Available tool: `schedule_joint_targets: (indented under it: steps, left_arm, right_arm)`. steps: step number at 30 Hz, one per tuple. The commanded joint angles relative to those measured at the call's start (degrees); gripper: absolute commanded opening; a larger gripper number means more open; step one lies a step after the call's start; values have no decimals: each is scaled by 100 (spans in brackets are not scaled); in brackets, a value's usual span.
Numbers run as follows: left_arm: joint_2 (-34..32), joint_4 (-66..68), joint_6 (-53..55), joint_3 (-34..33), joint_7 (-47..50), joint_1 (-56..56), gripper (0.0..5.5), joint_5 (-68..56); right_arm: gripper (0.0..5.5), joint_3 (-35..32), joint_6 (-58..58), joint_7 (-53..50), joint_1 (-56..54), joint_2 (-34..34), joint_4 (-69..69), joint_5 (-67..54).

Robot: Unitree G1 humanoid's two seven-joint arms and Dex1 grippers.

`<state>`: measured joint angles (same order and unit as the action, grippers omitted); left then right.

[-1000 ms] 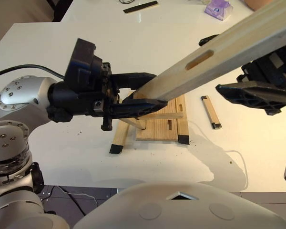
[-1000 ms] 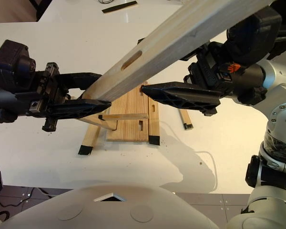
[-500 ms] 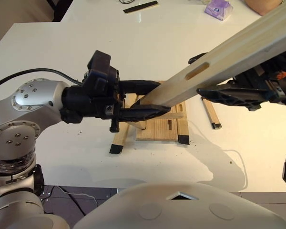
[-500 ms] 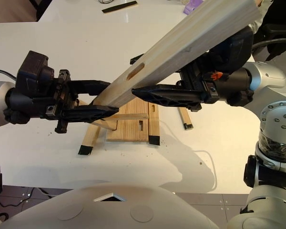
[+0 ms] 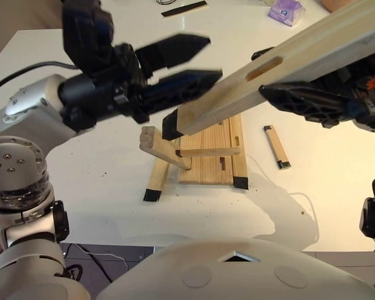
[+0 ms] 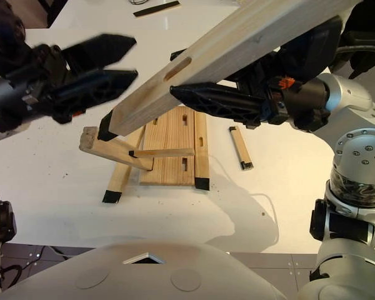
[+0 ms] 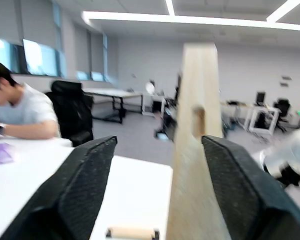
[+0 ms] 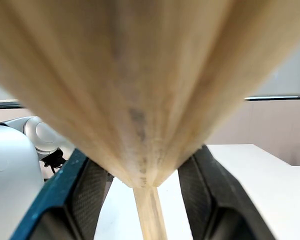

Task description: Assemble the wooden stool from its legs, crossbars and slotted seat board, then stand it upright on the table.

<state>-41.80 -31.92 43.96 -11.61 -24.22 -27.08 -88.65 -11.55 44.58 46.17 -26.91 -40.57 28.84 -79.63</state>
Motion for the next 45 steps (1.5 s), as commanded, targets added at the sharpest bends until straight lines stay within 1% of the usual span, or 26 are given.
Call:
schedule_joint_targets:
  steps: [1, 4, 7, 9, 11, 13, 16, 18, 20, 24, 28, 37, 45]
  left_arm:
    - [67, 422, -55, -113, 403, -207, 353, -3]
    - [130, 698, -151, -152, 648, -245, 353, 386]
    - [109, 1040, -284, -122, 581, -179, 353, 1106]
    - [-30, 1246, -466, 96, 250, 83, 353, 1984]
    - [-214, 1503, -846, 469, -201, 483, 353, 3084]
    - [-332, 1725, -1250, 763, -583, 870, 353, 3933]
    - [-389, 1888, -1706, 1067, -1007, 1258, 353, 4815]
    - [-402, 2067, -1972, 1311, -1119, 1387, 353, 5476]
    - [-362, 2169, -2140, 1433, -1245, 1474, 353, 5859]
    - [-240, 2147, -2253, 1571, -1473, 1613, 353, 6298]
    - [-187, 2185, -2304, 1651, -1654, 1736, 353, 6552]
    - [-51, 2183, -2237, 1606, -1847, 1884, 353, 6817]
    - [29, 2116, -2225, 1574, -1890, 2022, 353, 6950]
  right_arm:
    - [200, -215, -302, 129, -258, -322, -415, 813]
    - [200, -192, -667, 444, -196, -644, -890, 1779]
    - [200, -6, -1316, 1136, 258, -970, -1341, 2879]
    - [200, 187, -1728, 1598, 717, -1101, -1435, 3455]
    - [200, 459, -2111, 1910, 1139, -1143, -1294, 3944]
    - [200, 687, -2288, 2100, 1433, -1115, -998, 4188]
    - [200, 891, -2295, 2174, 1649, -990, -740, 4258]
    - [200, 1002, -2316, 2173, 1825, -919, -583, 4326]
    - [200, 1104, -2371, 2172, 2017, -883, -446, 4431]
    - [200, 1335, -2751, 2233, 2469, -871, -436, 4907]
    - [200, 1456, -3017, 2243, 2661, -848, -476, 5139]
    - [199, 1465, -2793, 2245, 2846, -916, -171, 4707]
    - [199, 1549, -2712, 2238, 2784, -942, -111, 4658]
